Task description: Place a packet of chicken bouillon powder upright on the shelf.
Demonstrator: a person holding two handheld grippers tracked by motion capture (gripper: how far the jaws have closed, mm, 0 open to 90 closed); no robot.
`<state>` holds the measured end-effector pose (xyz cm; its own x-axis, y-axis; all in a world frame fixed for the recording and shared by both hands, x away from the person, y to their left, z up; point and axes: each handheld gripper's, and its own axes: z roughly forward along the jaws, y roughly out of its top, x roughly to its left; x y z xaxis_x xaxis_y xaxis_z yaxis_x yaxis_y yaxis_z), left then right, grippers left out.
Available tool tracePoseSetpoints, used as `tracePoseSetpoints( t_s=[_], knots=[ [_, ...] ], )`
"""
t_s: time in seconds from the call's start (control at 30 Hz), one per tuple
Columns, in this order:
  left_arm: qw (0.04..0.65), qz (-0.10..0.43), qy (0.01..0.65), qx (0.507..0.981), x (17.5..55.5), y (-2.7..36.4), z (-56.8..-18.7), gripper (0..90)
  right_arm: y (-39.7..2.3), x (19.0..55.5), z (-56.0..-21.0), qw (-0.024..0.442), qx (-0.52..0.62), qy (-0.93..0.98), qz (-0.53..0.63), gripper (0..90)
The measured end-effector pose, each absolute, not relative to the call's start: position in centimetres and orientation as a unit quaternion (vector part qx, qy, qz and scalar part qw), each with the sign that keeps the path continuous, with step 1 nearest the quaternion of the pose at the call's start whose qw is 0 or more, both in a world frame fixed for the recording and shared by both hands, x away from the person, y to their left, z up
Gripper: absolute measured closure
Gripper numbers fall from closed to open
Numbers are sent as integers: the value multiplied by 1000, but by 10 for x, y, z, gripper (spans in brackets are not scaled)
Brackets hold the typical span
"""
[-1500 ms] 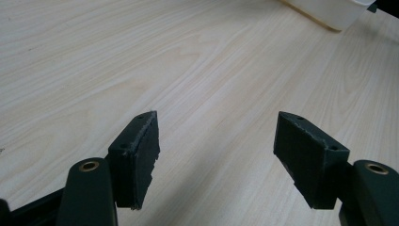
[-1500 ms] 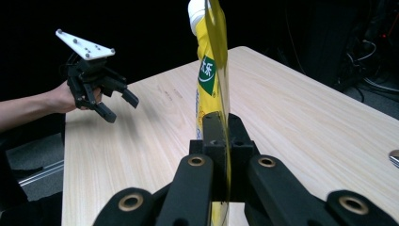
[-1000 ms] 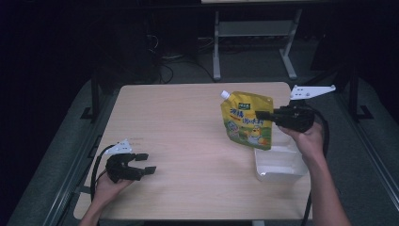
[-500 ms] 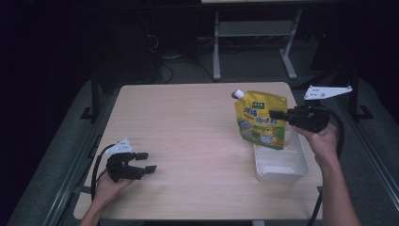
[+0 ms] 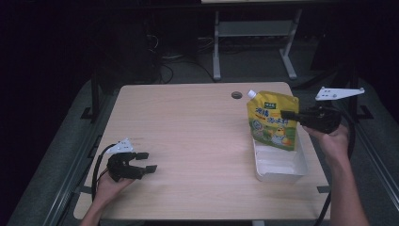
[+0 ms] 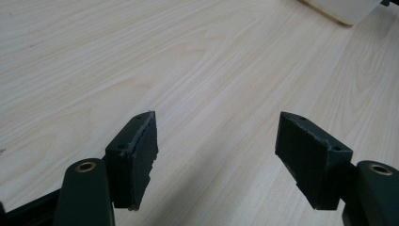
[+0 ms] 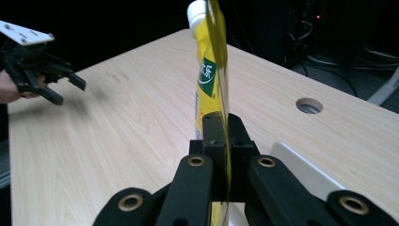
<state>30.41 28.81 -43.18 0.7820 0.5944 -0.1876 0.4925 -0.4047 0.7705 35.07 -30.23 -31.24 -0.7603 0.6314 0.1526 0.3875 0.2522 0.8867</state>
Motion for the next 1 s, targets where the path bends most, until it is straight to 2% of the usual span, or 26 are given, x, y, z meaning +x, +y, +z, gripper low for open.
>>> tracePoseSetpoints(
  t_s=[0.63,1.0],
  knots=[
    [432,60,322,840,302,285,-433,296,-318,358,-337,123,347,765,528,890],
    [434,59,323,839,302,285,-432,296,-314,355,-334,151,333,783,503,886]
  ],
)
